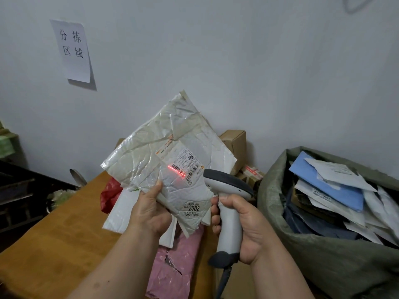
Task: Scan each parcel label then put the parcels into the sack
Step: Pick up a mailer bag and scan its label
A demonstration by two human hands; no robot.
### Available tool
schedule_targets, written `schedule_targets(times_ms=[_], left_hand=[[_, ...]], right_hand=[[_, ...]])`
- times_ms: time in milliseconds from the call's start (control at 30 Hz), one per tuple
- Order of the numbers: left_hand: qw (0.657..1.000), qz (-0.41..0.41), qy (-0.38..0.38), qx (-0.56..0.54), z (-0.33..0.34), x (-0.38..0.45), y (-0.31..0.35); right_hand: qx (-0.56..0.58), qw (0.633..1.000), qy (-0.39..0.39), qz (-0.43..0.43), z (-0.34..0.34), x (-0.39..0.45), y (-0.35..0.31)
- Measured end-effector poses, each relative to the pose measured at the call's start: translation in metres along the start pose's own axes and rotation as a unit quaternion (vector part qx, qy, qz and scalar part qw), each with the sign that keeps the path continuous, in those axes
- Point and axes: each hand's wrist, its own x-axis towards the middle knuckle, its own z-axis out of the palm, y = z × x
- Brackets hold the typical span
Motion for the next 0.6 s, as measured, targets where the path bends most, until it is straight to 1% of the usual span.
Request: schedule_targets(times_ms=[200, 433, 533, 600], left_hand=[[1.0, -0.011, -0.009, -0.005, -0.003, 0.004, -0.001], [1.0, -0.021, -0.014, 0.0, -0.001, 0.007, -0.004], [0.999, -0.027, -0.019, 0.004, 0.0, 0.011, -0.005], [0.999, -0.037, -0.029, 0.012, 0.003, 0.013, -0.006]], right_hand=[[0.027, 1.0, 0.003, 0.011, -0.001, 0.005, 0.0], [0.02, 1.0, 0.011, -0.002, -0.005, 0.011, 0.001], [-0.001, 1.0, 0.022, -0.018, -0.007, 0.011, 0.002], [-0.022, 0.997, 0.052, -0.05, -0.011, 0.01, 0.002]])
